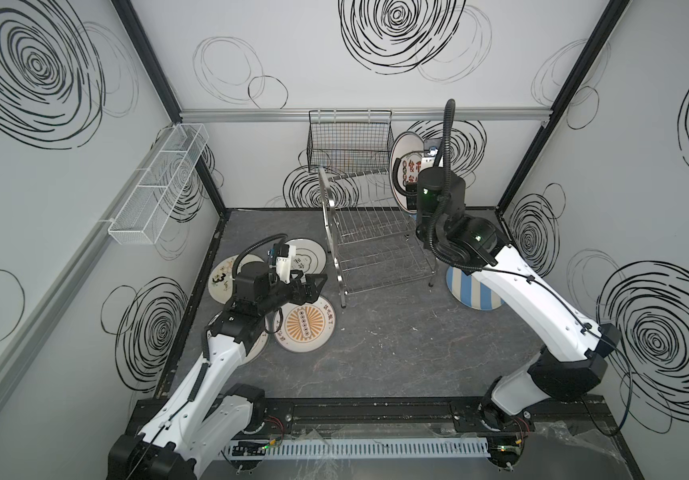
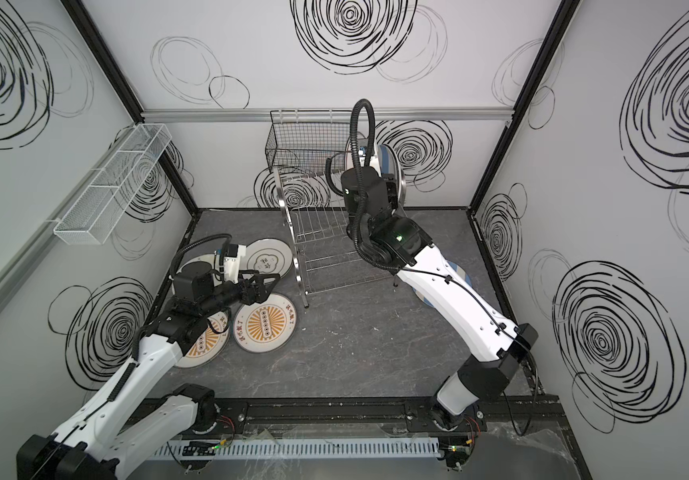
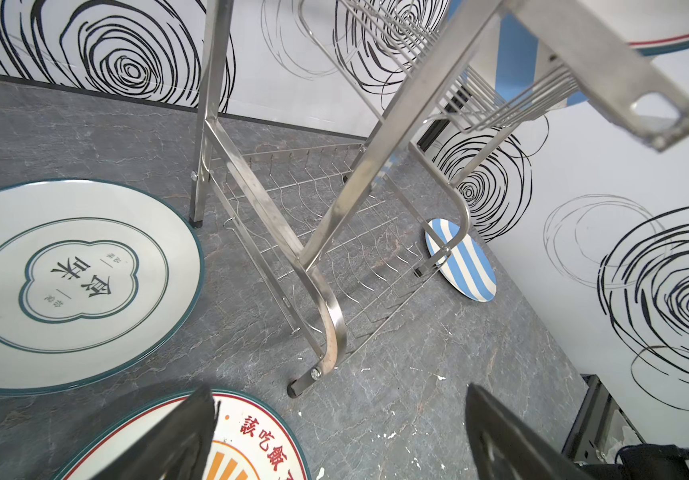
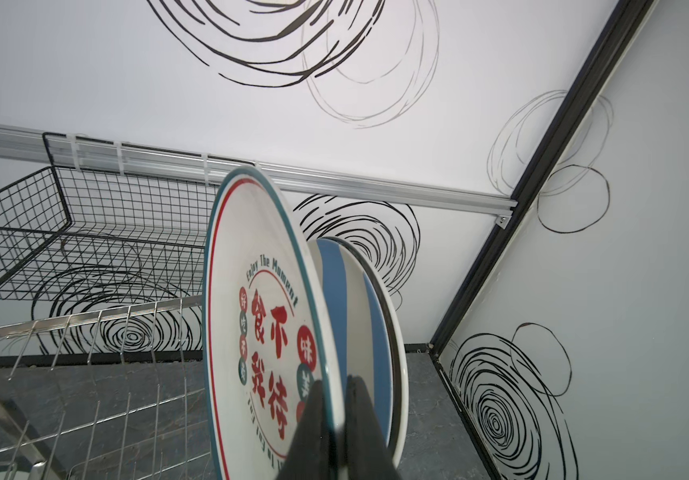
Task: Load the plates into the dish rack
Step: 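Carry the red-text plate to the rack beside the striped plate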
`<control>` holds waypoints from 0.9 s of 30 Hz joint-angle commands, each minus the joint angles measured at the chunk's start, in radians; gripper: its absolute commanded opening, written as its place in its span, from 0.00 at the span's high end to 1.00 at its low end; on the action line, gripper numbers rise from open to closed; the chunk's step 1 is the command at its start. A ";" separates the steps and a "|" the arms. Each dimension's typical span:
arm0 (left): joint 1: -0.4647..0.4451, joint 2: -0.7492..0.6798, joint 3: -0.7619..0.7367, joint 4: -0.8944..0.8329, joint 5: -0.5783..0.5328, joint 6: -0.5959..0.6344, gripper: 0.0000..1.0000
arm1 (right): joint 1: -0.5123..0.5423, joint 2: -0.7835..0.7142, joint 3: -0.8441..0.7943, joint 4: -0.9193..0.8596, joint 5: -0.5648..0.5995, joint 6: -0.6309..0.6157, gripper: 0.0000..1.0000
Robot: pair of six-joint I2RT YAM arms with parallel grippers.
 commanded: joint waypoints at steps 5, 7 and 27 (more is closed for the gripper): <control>-0.005 -0.007 -0.009 0.028 -0.019 0.006 0.04 | -0.009 -0.016 -0.037 0.181 0.056 -0.050 1.00; -0.005 -0.010 -0.012 0.030 -0.020 0.006 0.04 | -0.022 -0.009 -0.037 0.180 0.044 -0.047 1.00; -0.002 0.004 -0.012 0.035 -0.012 0.003 0.04 | -0.069 0.043 -0.025 0.164 -0.030 0.000 1.00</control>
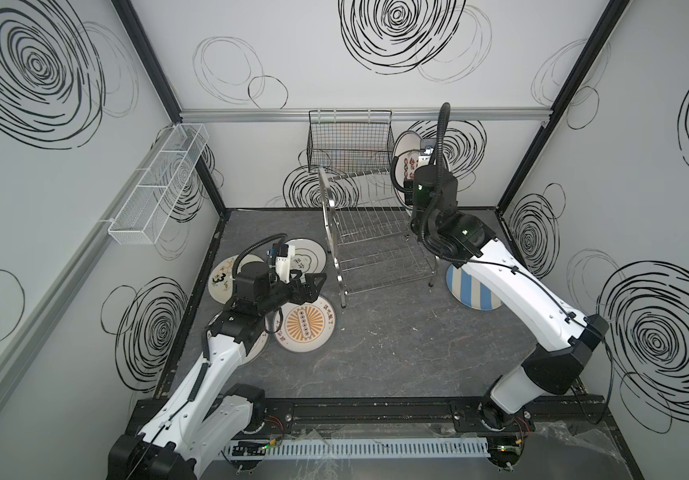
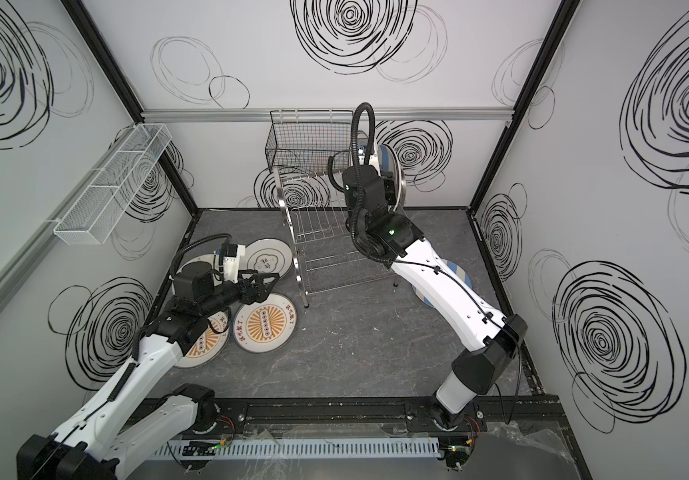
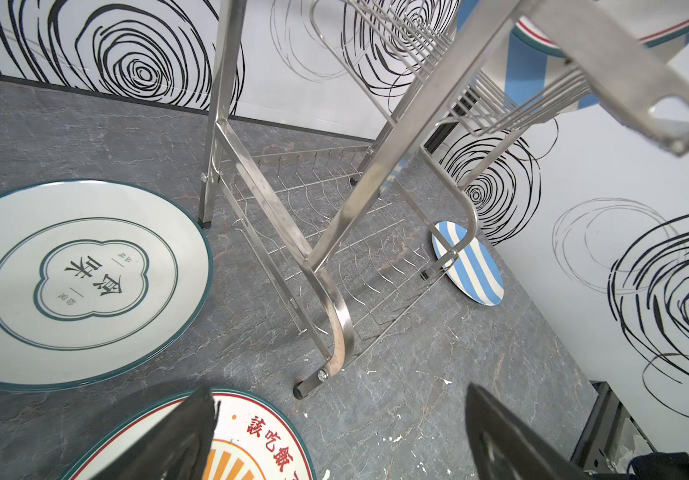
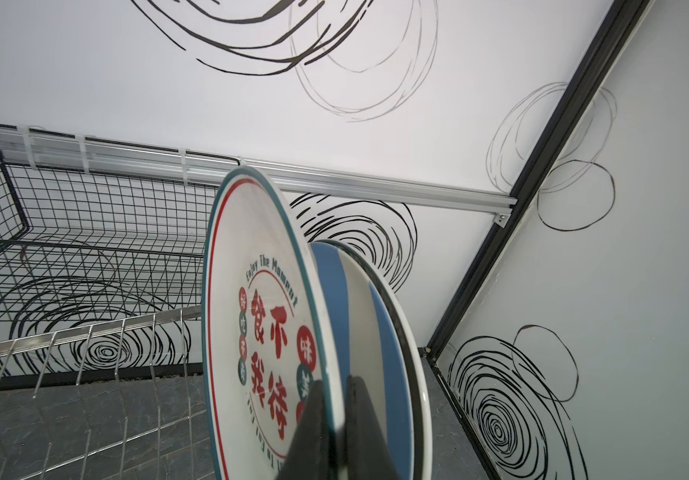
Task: Load the plates into the dish rack
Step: 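Carry the red-text plate to the rack beside the striped plate, then lower the red-text plate into the rack slot with the right gripper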
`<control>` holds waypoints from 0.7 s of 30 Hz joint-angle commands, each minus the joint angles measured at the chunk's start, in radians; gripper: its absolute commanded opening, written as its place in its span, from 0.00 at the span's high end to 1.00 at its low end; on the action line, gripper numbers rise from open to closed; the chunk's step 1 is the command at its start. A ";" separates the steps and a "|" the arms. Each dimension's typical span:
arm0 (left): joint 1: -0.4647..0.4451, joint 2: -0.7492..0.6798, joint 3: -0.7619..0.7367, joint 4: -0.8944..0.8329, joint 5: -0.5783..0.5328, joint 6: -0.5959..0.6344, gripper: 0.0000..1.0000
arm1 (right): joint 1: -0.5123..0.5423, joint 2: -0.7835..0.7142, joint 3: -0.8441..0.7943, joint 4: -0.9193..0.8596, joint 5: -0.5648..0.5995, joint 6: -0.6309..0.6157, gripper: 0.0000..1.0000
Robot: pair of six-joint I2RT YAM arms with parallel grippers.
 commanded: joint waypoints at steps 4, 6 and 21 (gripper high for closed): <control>-0.001 0.002 -0.013 0.033 0.004 0.003 0.04 | -0.016 0.011 0.017 0.051 0.017 0.028 1.00; -0.001 0.003 -0.013 0.033 0.006 0.004 0.04 | -0.029 0.014 0.017 0.039 0.008 0.039 1.00; -0.001 0.005 -0.012 0.037 0.012 0.002 0.04 | -0.040 0.017 -0.022 0.018 -0.020 0.082 1.00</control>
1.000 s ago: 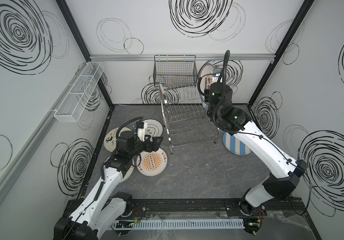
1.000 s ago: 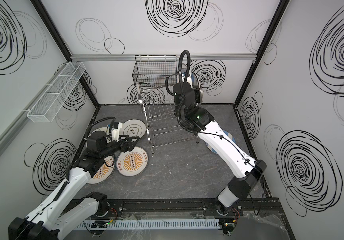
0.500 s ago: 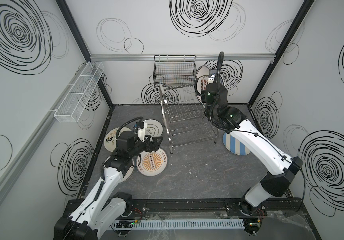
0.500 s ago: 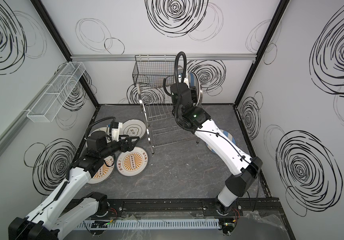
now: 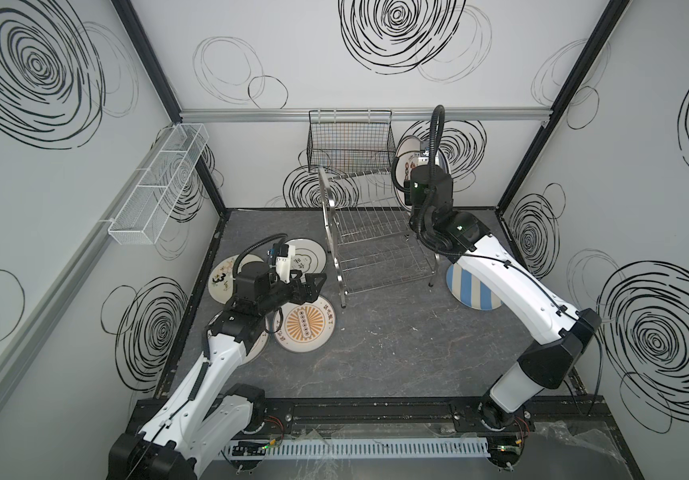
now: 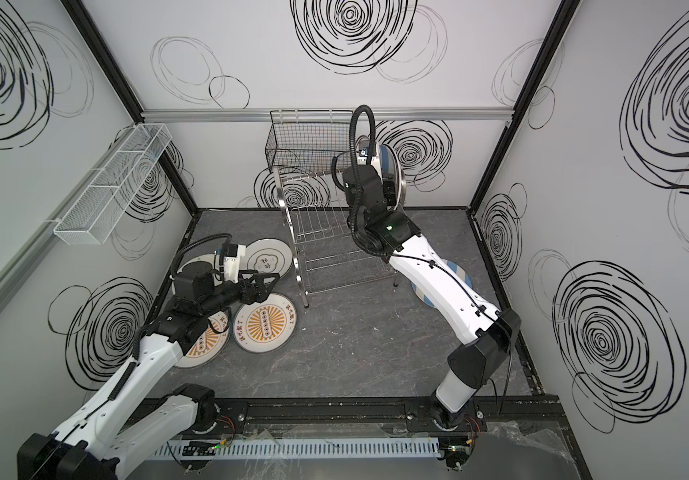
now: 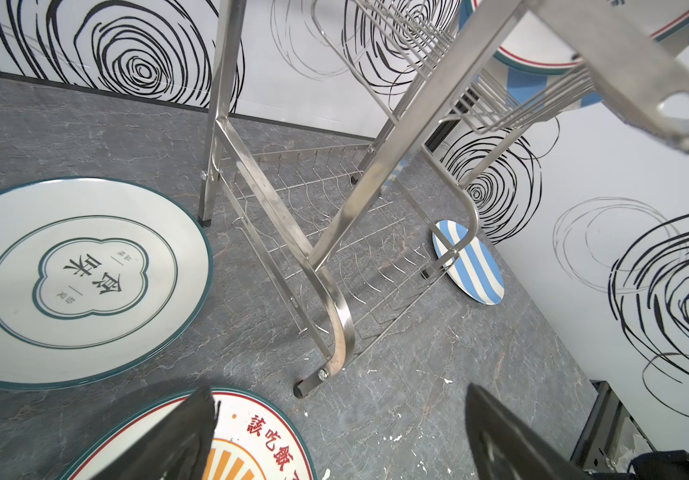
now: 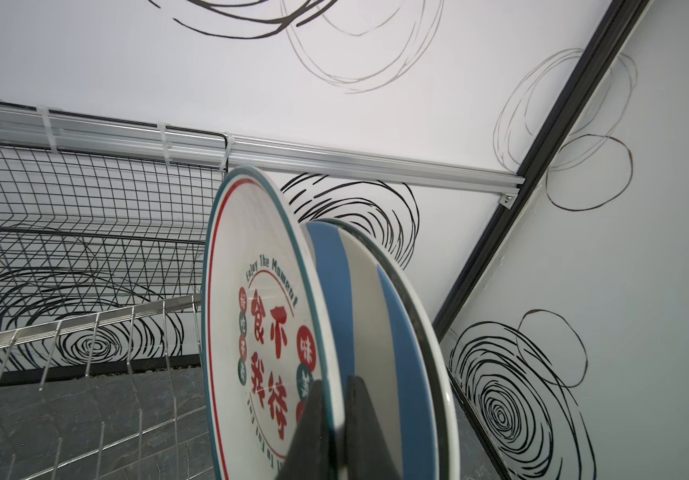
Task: Load the plates into the dish rack
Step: 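Lower the red-text plate into the rack slot with the right gripper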
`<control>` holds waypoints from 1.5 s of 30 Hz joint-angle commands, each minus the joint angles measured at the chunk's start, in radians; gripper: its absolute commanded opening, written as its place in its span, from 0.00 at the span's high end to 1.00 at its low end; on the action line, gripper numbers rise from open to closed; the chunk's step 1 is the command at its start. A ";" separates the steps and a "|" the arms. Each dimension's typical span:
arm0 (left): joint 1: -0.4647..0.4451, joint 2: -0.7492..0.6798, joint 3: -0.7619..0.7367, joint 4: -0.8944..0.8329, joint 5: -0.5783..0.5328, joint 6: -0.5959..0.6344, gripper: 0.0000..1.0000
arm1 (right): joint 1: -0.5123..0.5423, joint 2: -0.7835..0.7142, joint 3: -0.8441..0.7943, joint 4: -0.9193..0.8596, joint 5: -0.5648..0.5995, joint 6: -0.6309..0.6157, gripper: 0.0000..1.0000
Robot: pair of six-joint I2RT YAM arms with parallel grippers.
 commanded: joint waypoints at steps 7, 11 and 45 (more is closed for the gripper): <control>-0.001 0.000 -0.014 0.036 0.011 0.003 0.04 | -0.004 -0.023 -0.050 0.042 0.018 0.038 1.00; -0.001 0.002 -0.014 0.036 0.013 0.003 0.04 | -0.004 -0.035 -0.070 0.044 0.010 0.039 0.97; 0.002 -0.017 -0.012 0.036 0.004 0.004 0.04 | 0.016 -0.231 0.021 -0.096 -0.410 0.095 0.26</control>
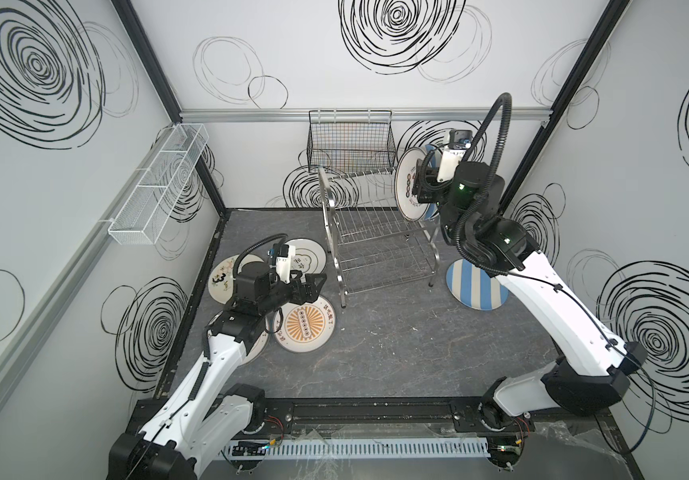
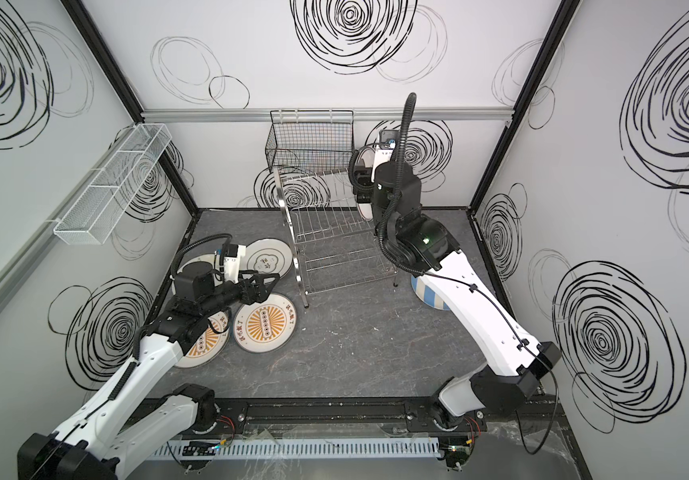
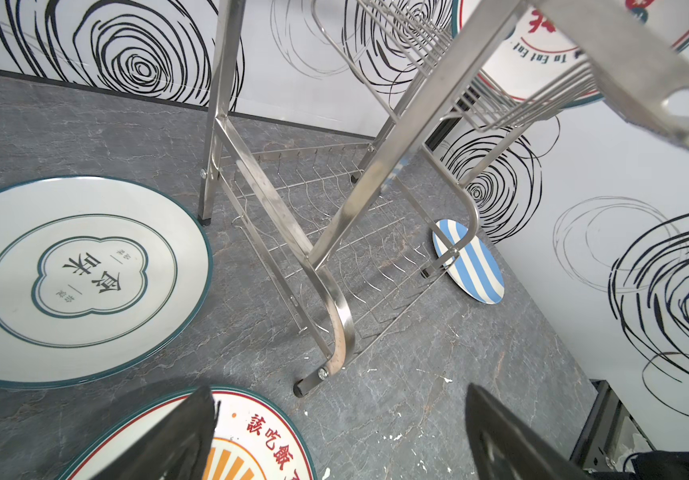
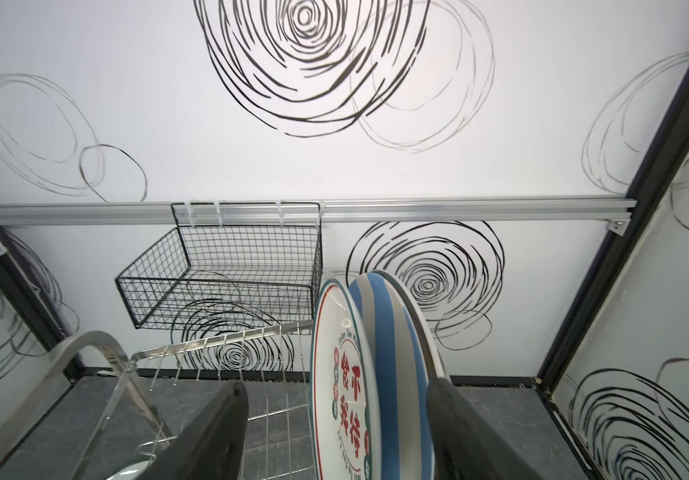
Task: Load the plates into the dish rack
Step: 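Lower the red-text plate into the rack slot with the right gripper, then open the right gripper and withdraw it from the rack, then move the right gripper down to the blue-and-cream striped plate on the table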
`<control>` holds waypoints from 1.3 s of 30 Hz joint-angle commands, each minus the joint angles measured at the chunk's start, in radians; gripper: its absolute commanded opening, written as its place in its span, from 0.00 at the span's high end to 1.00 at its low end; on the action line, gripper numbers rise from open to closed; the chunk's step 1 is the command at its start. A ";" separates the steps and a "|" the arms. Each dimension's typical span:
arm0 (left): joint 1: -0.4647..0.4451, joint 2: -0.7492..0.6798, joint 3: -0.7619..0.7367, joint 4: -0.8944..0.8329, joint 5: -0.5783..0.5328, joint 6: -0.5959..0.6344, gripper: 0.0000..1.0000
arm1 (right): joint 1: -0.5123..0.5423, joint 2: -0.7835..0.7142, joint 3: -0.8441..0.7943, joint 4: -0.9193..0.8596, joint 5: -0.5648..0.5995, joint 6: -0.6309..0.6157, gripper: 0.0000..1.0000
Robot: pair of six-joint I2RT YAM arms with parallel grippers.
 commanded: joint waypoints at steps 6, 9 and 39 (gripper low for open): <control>0.000 -0.027 -0.012 0.033 0.008 0.005 0.04 | 0.028 -0.173 -0.157 -0.098 -0.021 0.005 0.23; 0.001 -0.023 -0.011 0.028 0.010 0.007 0.04 | 0.064 -0.270 -0.316 -0.125 0.080 0.009 0.22; -0.245 -0.075 -0.074 0.023 -0.219 -0.171 0.04 | -0.296 -0.435 -1.148 -0.174 -0.400 0.400 0.11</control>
